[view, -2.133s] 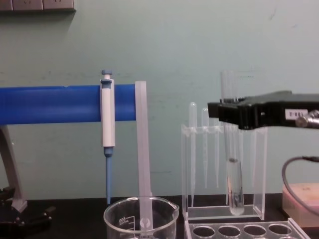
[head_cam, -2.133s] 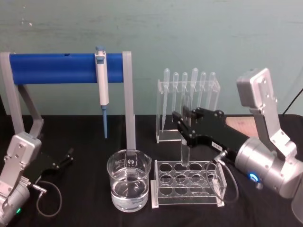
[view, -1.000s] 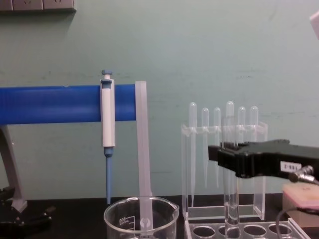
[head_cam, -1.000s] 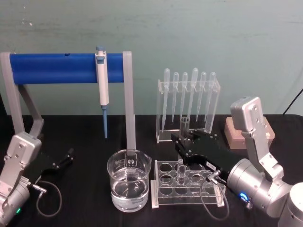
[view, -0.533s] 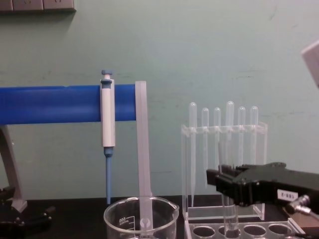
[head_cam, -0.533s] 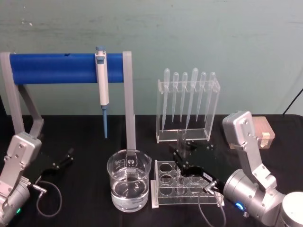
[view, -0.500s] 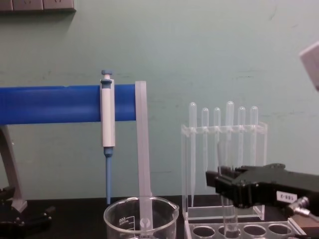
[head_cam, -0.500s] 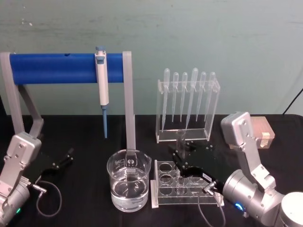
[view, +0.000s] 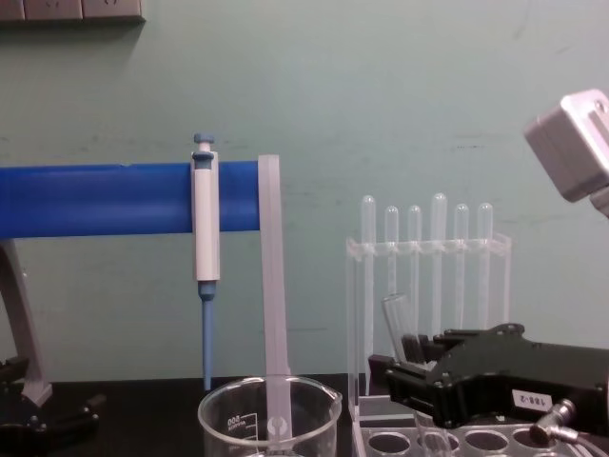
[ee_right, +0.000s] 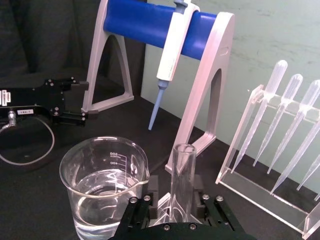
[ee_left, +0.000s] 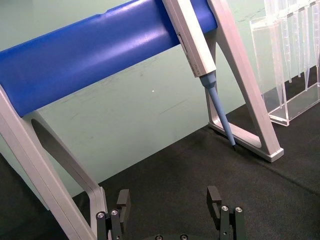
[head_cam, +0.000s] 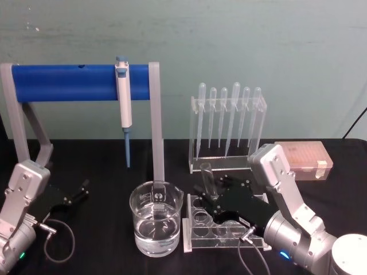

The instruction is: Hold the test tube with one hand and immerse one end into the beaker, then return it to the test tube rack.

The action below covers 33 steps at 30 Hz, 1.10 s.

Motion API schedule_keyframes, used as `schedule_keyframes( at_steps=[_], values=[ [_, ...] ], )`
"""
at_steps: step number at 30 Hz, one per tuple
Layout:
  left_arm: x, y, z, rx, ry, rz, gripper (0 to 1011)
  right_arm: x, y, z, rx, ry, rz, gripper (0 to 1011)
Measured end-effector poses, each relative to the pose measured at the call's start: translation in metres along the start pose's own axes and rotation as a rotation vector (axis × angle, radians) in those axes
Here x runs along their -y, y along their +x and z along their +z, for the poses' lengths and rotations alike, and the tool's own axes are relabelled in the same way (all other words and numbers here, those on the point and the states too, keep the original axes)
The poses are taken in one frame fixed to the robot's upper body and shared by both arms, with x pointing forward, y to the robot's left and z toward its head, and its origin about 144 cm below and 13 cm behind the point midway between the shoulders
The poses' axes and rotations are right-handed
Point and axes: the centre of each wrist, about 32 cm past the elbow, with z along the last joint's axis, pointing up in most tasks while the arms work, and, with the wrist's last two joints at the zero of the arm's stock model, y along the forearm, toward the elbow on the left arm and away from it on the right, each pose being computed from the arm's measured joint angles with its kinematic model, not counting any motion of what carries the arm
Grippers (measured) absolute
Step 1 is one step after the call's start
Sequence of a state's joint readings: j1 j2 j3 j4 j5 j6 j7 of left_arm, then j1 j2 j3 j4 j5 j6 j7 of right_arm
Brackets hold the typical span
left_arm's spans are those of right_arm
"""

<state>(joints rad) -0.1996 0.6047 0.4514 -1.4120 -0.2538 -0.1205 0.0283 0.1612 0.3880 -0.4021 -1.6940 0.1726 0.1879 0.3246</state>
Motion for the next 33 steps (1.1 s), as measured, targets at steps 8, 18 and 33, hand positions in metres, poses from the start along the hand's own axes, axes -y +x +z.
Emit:
schedule_keyframes(
  at_steps=[8,18,33],
  values=[
    [0.000,0.000,0.000,0.000,0.000,0.000,1000,0.019,-0.001,0.015,-0.021,0.074,-0.053,634],
    [0.000,0.000,0.000,0.000,0.000,0.000,1000,0.067,-0.007,0.003,-0.128,0.228,-0.378,916],
    [0.000,0.000,0.000,0.000,0.000,0.000,1000,0.072,0.008,-0.052,0.001,0.025,-0.636,1003]
  ],
)
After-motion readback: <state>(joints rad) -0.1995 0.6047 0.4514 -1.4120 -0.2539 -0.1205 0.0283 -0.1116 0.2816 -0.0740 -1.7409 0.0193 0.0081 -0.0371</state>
